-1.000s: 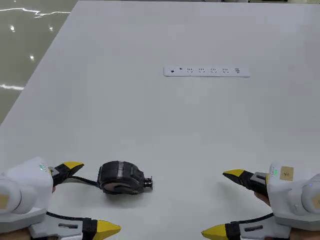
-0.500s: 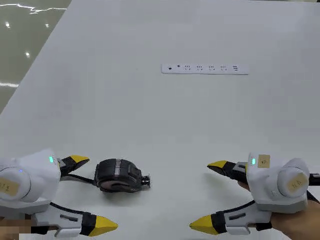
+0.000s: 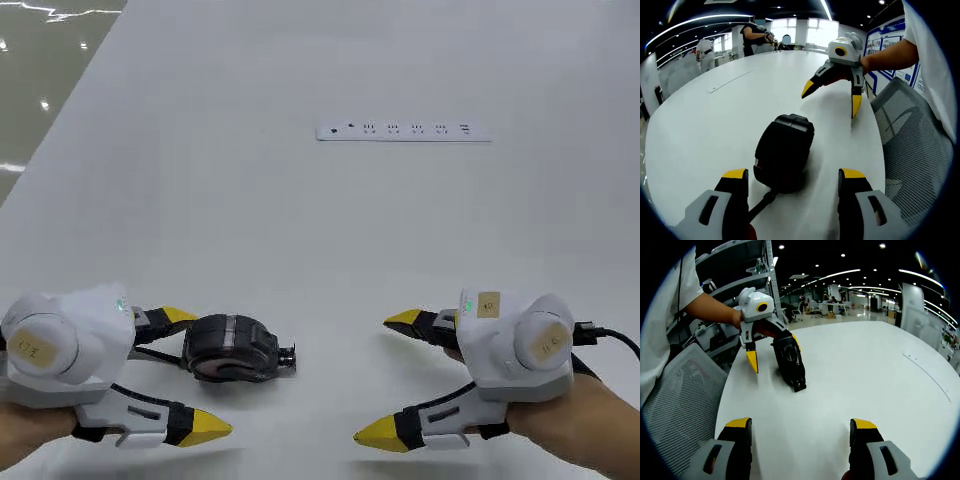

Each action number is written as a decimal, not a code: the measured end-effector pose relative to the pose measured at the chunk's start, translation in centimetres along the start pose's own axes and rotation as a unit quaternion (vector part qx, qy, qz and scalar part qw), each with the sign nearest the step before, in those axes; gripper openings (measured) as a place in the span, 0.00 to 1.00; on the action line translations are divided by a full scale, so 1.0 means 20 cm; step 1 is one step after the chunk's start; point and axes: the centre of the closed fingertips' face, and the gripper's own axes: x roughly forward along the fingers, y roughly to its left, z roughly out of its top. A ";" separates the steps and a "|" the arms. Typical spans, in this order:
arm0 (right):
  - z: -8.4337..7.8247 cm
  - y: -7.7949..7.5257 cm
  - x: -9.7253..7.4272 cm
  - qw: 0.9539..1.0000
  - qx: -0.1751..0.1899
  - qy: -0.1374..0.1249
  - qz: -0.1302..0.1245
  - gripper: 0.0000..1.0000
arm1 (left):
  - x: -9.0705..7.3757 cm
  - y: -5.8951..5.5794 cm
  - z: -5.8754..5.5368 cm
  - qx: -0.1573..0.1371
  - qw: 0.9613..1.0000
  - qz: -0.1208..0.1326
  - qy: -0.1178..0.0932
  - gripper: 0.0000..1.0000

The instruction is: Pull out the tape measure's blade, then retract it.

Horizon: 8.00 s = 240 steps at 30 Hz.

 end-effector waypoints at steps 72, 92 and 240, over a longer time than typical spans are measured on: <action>0.18 -0.07 0.38 0.987 -0.140 -0.012 0.075 0.16 | 0.10 0.14 0.05 0.090 0.995 -0.050 0.008 0.29; 0.18 -0.05 0.39 0.986 -0.144 -0.011 0.078 0.11 | 0.11 0.14 0.04 0.096 0.994 -0.053 0.009 0.29; -0.45 -0.44 -0.52 0.989 -0.092 0.112 -0.025 0.12 | 0.12 0.13 0.06 0.075 0.996 -0.037 0.020 0.29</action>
